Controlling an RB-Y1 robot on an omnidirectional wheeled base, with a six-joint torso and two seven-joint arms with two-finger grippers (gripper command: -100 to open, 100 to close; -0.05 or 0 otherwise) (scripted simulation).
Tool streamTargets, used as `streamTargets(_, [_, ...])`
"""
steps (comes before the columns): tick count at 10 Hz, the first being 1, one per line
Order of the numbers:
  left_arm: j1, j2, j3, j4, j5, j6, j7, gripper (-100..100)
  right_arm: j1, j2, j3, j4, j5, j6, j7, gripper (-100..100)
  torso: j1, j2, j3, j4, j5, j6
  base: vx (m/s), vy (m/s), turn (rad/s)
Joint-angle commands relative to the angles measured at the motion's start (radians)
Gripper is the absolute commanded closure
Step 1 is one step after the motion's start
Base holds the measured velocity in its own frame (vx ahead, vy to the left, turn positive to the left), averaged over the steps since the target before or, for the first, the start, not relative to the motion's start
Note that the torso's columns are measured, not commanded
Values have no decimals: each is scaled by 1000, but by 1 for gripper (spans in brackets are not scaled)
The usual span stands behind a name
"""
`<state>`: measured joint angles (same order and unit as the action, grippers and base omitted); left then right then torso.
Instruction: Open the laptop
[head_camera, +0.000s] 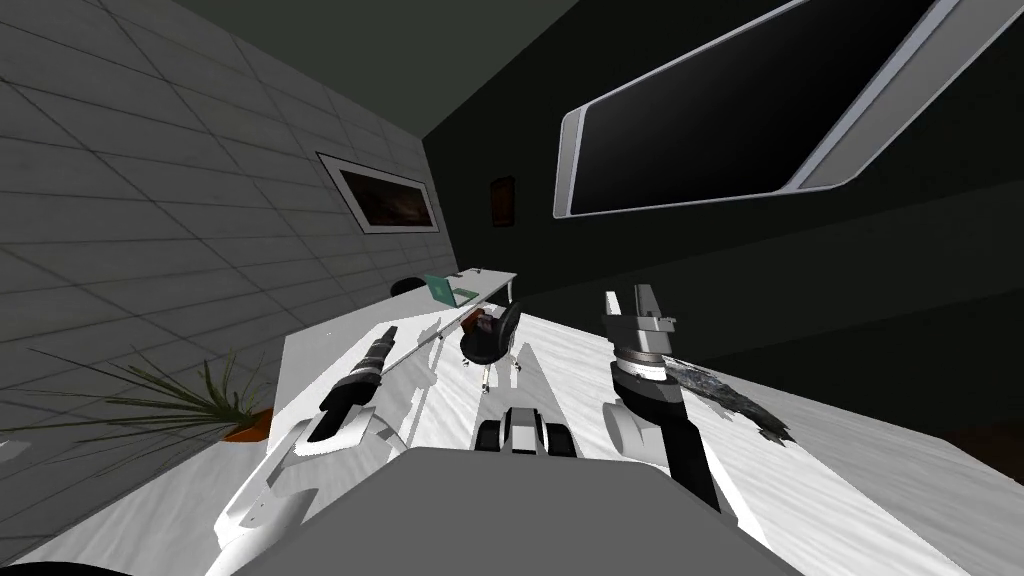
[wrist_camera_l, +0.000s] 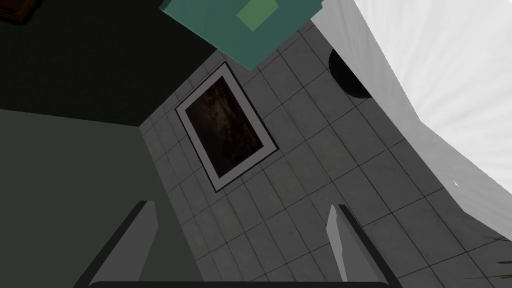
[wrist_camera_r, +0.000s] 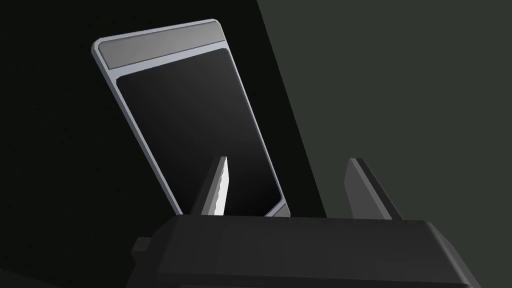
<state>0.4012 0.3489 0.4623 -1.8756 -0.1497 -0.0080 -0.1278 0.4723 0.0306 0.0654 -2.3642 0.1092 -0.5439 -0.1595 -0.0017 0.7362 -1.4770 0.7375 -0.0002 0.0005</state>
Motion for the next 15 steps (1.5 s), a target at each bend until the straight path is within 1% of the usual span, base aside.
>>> streamTargets(1, [-34, 41, 79, 66, -27, 85, 0, -100, 0, 0, 0, 0, 0, 0, 0, 0, 0, 0, 0, 0, 0, -1, 91, -160, -210])
streamTargets(2, [-52, 56, 108, 94, -39, 107, 0, -100, 0, 0, 0, 0, 0, 0, 0, 0, 1, 1, 0, 0, 0, -1, 97, -151, -222])
streamTargets(3, [-52, 56, 108, 94, -39, 114, 0, -100, 0, 0, 0, 0, 0, 0, 0, 0, 2, 1, 1, 0, 0, 0, 73, -94, -57])
streamTargets(4, [-72, 70, 137, 122, -52, 143, 1, -100, 0, 0, 0, 0, 0, 0, 0, 0, 5, 4, 2, 1, 1, -2, 74, -85, -133])
streamTargets(7, [-136, 112, 220, 207, -95, 223, 5, -100, 0, 0, 0, 0, 0, 0, 0, 0, 1, -1, -1, 0, 0, 0, 129, -100, -224])
streamTargets(8, [-136, 112, 220, 207, -95, 226, 5, -100, 0, 0, 0, 0, 0, 0, 0, 0, 1, -1, -1, 0, 0, -1, 113, -58, -38])
streamTargets(10, [-182, 139, 270, 263, -125, 278, 9, -100, 0, 0, 0, 0, 0, 0, 0, 0, 4, 3, 2, 1, 1, 0, 124, -41, -165])
streamTargets(13, [-252, 178, 338, 341, -171, 347, 18, -100, 0, 0, 0, 0, 0, 0, 0, 0, 1, 0, 0, 0, 0, -1, 173, -25, -182])
streamTargets(14, [-252, 178, 338, 341, -171, 347, 18, -100, 0, 0, 0, 0, 0, 0, 0, 0, 1, 0, 0, 0, 0, -1, 124, -7, -42])
streamTargets(15, [-275, 190, 358, 366, -185, 368, 21, -100, 0, 0, 0, 0, 0, 0, 0, 0, 2, 4, 2, 1, 0, -1, 96, -1, -94])
